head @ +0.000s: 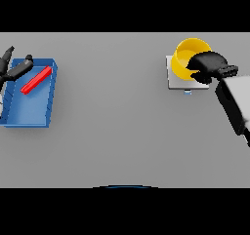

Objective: Pick up the red beaker and tilt it to pour out 1 green nut into yellow bowl. Pick up the yellow bowl and place it on the metallic measuring scale.

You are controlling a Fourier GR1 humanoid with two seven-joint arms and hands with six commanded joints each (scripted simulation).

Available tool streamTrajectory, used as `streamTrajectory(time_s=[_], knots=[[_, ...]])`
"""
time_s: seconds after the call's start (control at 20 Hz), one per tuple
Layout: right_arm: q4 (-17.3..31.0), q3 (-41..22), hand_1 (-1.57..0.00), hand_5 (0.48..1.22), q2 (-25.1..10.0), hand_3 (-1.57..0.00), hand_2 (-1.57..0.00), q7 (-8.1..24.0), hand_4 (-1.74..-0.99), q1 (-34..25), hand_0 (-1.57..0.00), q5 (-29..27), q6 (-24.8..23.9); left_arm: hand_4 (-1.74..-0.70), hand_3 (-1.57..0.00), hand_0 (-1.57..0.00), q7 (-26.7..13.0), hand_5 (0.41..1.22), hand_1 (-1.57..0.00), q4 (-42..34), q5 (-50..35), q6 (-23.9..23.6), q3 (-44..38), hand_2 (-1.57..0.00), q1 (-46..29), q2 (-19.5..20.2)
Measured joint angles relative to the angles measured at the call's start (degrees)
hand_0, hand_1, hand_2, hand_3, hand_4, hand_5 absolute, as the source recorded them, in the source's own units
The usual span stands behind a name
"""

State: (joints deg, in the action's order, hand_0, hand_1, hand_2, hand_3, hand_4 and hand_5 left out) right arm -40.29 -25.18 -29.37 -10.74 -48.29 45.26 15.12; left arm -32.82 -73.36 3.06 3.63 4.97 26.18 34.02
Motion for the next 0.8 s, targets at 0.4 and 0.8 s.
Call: streamTrajectory(time_s=[0.4, 0.8], knots=[[0.55, 2.00, -0.38, 0.847, 1.00, -0.26, -0.30, 2.50, -1.476, -0.04, -0.39, -2.73, 3.37, -0.83, 0.00, 0.00, 1.53, 0.754, 0.00, 0.96, -0.83, -0.04, -0.73, 0.00, 0.00, -0.48], [0.24, 0.57, -0.06, 0.779, 0.19, -0.04, -0.05, 2.79, -1.390, -0.05, -0.06, -1.69, 5.60, -0.83, 0.00, 0.00, -0.20, 0.760, 0.00, -0.53, -0.49, -0.01, -0.24, 0.00, -0.17, -0.08]])
